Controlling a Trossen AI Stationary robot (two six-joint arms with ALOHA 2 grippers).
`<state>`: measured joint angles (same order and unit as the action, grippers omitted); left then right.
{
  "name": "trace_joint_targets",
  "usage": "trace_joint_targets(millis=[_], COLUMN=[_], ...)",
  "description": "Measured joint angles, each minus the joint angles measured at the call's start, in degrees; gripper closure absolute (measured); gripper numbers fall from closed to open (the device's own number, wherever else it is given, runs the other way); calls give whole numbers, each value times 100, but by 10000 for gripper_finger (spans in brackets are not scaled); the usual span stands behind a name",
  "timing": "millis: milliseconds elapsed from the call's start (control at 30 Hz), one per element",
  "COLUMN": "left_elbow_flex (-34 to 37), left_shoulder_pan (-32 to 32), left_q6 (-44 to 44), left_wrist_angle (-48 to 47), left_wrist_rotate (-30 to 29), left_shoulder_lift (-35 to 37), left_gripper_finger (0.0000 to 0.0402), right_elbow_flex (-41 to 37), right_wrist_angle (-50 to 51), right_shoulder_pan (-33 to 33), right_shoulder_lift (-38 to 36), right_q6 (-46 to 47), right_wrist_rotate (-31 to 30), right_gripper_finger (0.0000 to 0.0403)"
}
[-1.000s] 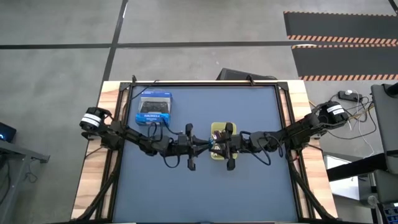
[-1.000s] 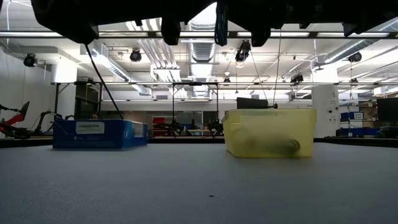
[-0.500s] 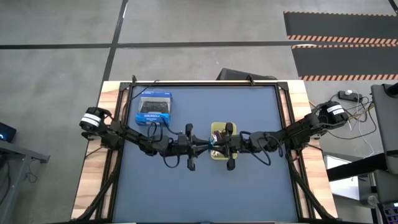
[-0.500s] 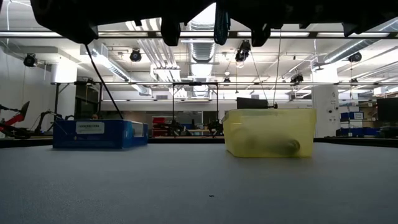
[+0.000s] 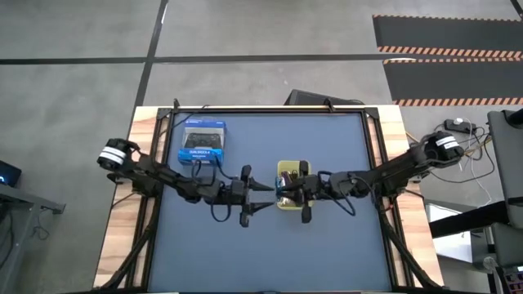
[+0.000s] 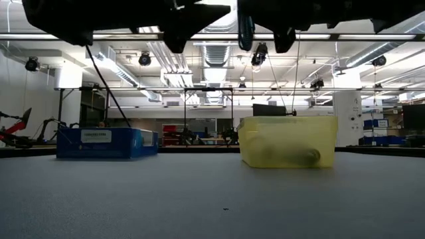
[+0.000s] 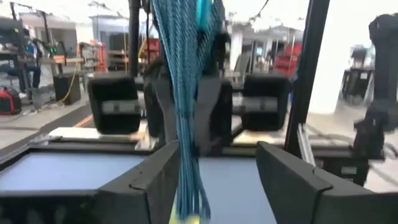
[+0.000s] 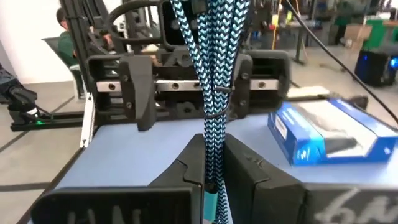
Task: Pick and place USB-C Cables
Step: Put the black blue charger cable into the yellow bin
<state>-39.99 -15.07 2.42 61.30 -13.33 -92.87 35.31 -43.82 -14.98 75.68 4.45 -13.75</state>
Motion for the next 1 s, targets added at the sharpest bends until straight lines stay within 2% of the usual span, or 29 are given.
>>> trace_joint_targets(millis=[267,567,800,1000], left_elbow_flex=[400,887,949,949], left_shoulder_pan=[2,9,9,9], left_q6=[-313,-323,-287,-276], left_wrist_angle=[-600,-695,-673,-629], left_wrist_rotate=[4,-33,-49,-58], left_shoulder_lift=[694,1281,1319,1319], left_gripper_finger=[198,198,198,198], right_elbow_flex=[-2,-2,2,687], right_wrist_angle=[1691,3148,3282,4572], right_shoulder_pan=[0,0,0,0], right_shoulder_lift=[-932,-1849,-2124,-1911], right_q6=[671,1866,2118,2155], right_wrist_rotate=[-431,-434,-436,-438], right_gripper_finger=[379,380,380,380])
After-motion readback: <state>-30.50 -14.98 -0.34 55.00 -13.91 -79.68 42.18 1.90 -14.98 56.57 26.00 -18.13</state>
